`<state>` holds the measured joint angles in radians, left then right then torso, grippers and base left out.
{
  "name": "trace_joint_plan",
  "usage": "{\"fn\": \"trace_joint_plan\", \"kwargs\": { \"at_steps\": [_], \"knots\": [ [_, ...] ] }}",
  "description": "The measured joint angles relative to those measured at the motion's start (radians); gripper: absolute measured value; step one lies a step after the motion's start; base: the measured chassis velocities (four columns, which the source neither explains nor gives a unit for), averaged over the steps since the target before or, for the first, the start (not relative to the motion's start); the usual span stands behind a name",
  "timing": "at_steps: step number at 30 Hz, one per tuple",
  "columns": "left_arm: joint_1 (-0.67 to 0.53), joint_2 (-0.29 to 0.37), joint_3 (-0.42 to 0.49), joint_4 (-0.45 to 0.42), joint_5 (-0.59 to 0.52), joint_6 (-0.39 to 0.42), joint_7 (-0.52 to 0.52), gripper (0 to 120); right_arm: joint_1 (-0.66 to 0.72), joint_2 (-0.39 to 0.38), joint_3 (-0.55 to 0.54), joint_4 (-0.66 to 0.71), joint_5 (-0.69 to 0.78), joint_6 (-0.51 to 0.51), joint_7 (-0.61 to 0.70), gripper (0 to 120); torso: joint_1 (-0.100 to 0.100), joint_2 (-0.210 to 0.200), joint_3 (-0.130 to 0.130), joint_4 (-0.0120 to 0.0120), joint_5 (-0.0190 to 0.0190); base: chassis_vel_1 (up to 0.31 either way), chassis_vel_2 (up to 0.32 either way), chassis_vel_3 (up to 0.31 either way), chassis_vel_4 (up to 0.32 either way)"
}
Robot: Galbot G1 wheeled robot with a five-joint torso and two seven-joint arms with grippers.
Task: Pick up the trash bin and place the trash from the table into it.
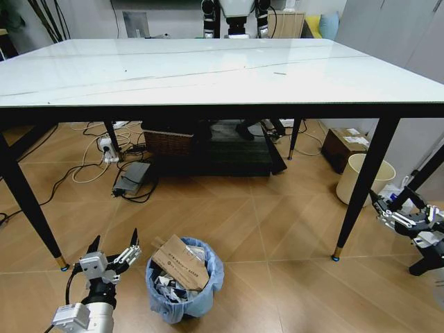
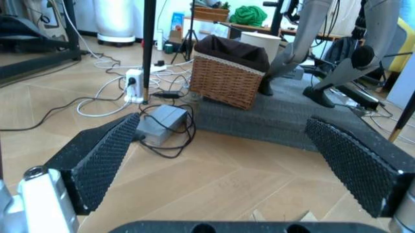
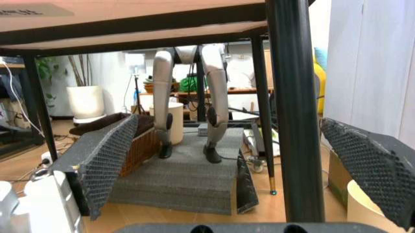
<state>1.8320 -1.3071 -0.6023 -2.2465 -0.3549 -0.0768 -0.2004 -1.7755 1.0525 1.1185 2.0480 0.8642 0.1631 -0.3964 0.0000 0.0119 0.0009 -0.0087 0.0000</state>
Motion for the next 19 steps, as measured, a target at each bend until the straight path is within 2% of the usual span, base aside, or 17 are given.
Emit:
{"fn": "trace_joint_plan", "kwargs": {
  "at_steps": [19],
  "knots": [
    [0.001,0.000,0.001,0.002,-0.002,0.000,0.000,100,0.000,0.000,0.000,0.000,0.000,0.000,0.000,100,0.000,0.000,0.000,0.0000,0.0000,0.000,0.000,0.000,0.000]
  ]
}}
